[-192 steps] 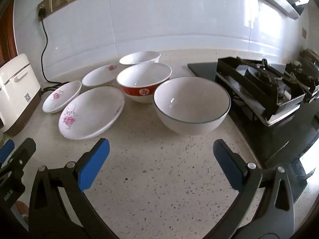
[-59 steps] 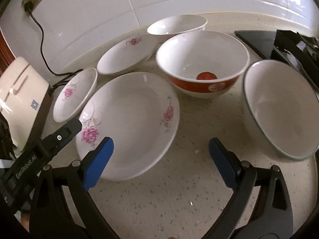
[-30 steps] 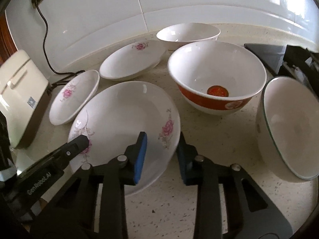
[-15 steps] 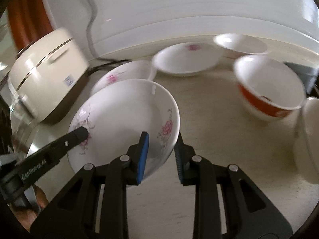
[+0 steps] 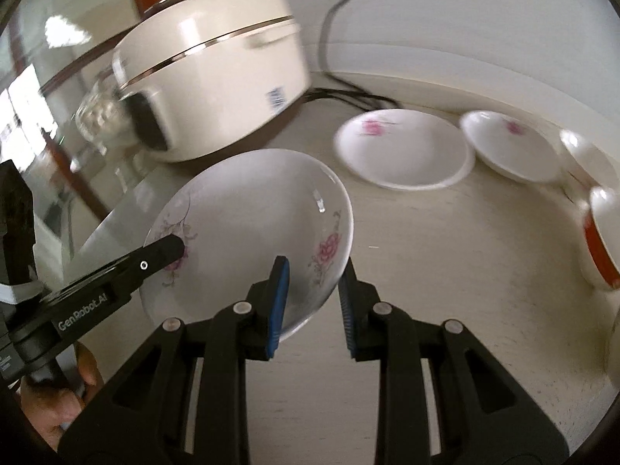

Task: Organize plates and bowls
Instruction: 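Lift the plate with both grippers, carry it beside the rice cooker, open both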

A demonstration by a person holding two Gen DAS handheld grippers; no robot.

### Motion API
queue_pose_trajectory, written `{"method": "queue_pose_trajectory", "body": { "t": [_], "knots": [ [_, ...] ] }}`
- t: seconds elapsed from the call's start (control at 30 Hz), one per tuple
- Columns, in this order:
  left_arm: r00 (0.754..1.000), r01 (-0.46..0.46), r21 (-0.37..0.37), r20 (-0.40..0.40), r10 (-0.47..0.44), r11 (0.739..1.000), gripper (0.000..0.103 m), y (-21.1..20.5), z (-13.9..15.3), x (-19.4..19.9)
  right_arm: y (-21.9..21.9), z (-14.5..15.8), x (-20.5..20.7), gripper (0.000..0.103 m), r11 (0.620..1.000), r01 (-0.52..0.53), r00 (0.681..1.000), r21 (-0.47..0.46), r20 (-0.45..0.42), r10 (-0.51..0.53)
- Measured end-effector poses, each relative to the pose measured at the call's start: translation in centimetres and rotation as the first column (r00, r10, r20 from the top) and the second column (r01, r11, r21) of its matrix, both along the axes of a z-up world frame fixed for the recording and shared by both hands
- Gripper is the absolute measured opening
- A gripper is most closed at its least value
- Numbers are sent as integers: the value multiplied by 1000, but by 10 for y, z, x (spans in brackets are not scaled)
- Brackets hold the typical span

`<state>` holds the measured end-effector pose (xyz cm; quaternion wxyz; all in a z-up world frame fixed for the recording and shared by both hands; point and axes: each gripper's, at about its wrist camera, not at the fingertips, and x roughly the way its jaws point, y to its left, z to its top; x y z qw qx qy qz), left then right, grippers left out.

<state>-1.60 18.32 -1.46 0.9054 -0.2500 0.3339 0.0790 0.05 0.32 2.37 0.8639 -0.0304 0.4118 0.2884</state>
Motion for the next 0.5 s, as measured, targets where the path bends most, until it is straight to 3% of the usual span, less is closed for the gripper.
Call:
{"method": "queue_pose_trajectory", "body": {
  "t": [0.23,0.5],
  "knots": [
    [990,-141,-16,-10,140,990,16,44,-7,-30,63,-7,-6,29,988,-149,989,-37,-24,148],
    [970,-242,-10,-36,242,970,16,76,-18,-55,108,-21,-7,29,961,-275,961,-9,-46,274]
  ]
}}
